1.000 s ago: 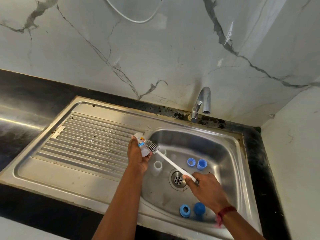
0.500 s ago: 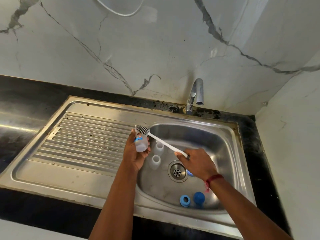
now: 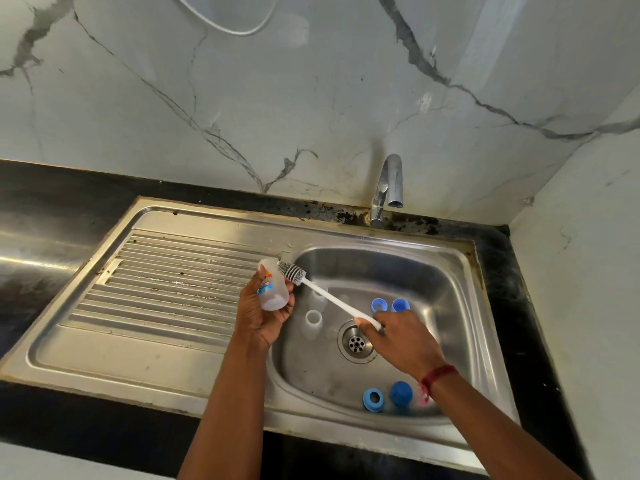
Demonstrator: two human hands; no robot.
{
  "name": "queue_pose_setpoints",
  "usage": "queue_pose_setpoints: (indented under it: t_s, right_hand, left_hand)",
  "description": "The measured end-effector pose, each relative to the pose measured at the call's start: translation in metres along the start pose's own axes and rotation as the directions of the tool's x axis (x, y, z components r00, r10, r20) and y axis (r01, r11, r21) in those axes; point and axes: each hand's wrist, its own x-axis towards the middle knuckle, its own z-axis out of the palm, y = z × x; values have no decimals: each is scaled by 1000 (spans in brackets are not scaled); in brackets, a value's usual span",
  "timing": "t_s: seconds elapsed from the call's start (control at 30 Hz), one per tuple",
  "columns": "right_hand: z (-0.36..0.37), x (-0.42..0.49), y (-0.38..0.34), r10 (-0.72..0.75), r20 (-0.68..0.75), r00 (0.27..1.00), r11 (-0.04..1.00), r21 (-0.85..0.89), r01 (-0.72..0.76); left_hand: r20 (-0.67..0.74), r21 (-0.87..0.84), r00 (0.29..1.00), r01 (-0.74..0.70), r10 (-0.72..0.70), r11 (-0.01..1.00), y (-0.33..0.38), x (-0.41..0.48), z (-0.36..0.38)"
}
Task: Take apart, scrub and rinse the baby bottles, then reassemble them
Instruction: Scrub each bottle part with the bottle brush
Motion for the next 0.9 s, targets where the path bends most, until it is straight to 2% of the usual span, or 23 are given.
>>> queue_pose_setpoints:
  t_s: [0.13, 0.33, 0.5, 0.6, 0.73, 0.8, 0.9]
  right_hand:
    - [-2, -9, 7, -44, 13, 999, 999, 9, 44]
    - [5, -15, 26, -128, 7, 992, 992, 12, 128]
    - [3, -11, 19, -92, -30, 995, 995, 22, 93]
    - [-1, -4, 8, -54, -44, 998, 997, 53, 56]
    - [2, 4, -1, -11, -56, 998, 997, 79, 15]
    - [3, 6, -5, 16, -56, 998, 992, 128, -8]
    - [1, 7, -7, 12, -37, 999, 993, 115, -8]
  left_hand:
    - [-26, -48, 999, -40, 39, 998, 3, -3, 4]
    - [87, -80, 990, -104, 111, 991, 0, -9, 10]
    - [112, 28, 993, -52, 48, 998, -13, 1, 7]
    - [74, 31, 997, -6, 4, 999, -15, -1, 13]
    - [23, 22, 1000, -7, 7, 1000, -17, 0, 12]
    - [29, 34, 1000, -6, 5, 999, -17, -1, 11]
    - [58, 12, 997, -42, 42, 999, -15, -4, 10]
